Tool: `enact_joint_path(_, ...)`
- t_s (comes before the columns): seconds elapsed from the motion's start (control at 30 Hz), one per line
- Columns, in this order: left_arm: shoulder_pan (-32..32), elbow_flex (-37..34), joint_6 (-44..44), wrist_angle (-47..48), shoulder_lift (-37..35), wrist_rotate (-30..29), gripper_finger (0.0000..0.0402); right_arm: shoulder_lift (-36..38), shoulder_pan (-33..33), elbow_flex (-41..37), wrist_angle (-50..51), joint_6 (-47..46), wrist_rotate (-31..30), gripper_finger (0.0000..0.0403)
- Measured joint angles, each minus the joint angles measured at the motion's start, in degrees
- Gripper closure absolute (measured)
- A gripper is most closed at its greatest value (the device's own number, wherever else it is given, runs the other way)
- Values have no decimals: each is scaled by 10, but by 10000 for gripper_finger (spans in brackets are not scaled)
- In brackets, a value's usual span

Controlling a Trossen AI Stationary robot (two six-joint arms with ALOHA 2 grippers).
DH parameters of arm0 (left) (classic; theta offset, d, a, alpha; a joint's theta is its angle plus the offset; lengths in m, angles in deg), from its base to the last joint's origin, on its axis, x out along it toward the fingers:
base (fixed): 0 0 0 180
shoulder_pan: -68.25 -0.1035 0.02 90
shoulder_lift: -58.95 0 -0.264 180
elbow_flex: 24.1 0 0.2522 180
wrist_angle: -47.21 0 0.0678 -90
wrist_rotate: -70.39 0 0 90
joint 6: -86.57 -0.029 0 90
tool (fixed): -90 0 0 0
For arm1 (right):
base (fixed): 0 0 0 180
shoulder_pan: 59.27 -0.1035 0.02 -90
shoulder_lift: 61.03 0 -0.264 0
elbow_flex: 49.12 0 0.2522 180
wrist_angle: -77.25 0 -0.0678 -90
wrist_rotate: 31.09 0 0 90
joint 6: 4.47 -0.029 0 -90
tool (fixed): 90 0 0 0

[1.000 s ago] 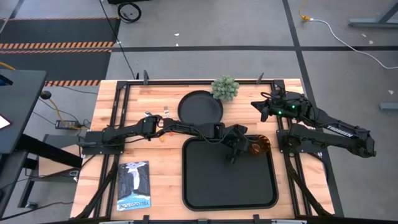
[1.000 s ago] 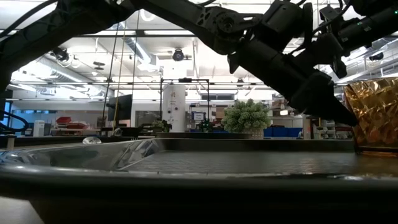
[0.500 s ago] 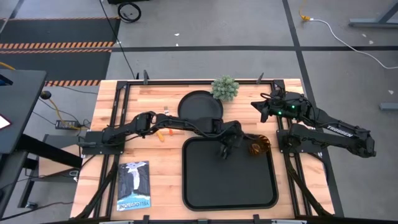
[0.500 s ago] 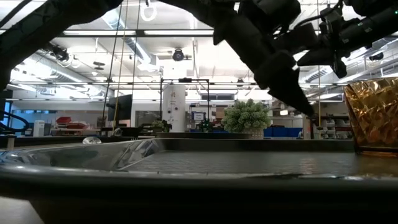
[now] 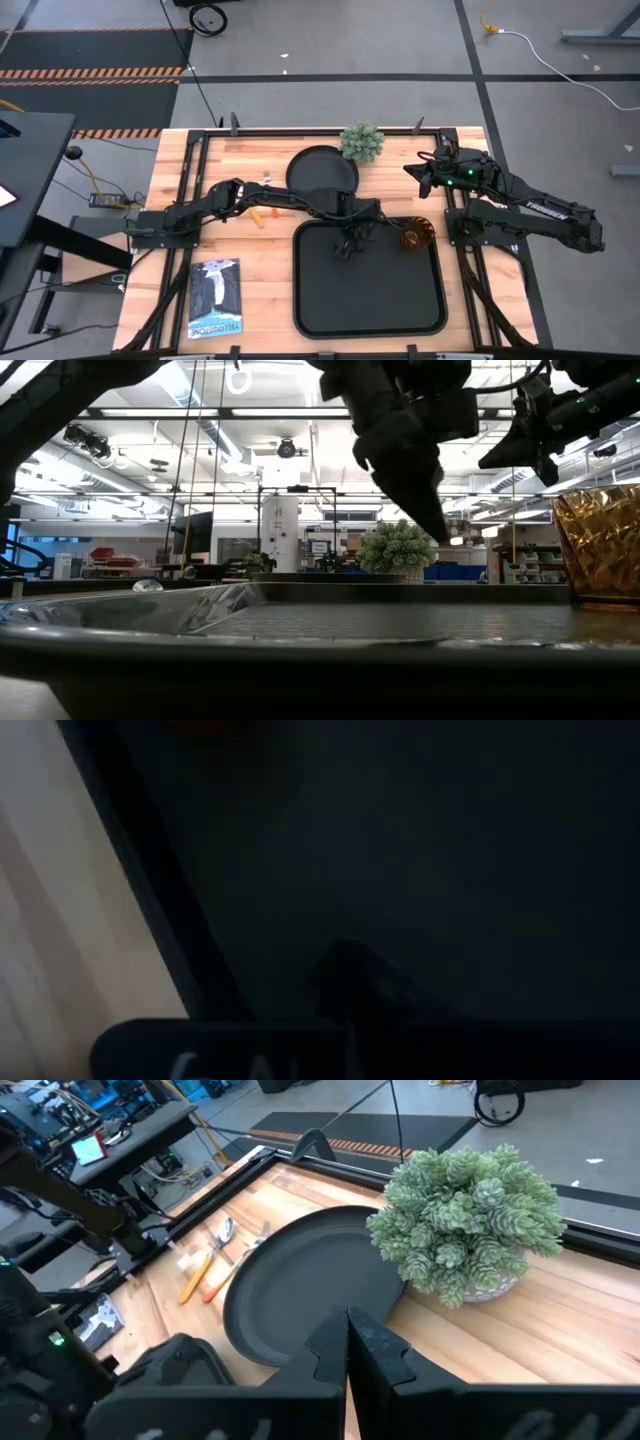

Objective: Pick and place plate/cup/fork/spoon on tray
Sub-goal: Put the black plate on the black tray

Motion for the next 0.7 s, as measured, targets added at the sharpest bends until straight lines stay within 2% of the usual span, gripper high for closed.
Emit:
enact_joint_path(0.3, 19, 0, 17, 142, -6, 0, 398, 0, 0, 0, 0, -4, 0, 394)
enact_joint_path(0.5, 17, 0, 34, 172, -62, 0, 394, 0, 0, 0, -6, -4, 0, 394)
enact_joint_path(0.7, -16, 1, 79, 205, -107, 10, 384, 0, 0, 0, -20, -4, 0, 394)
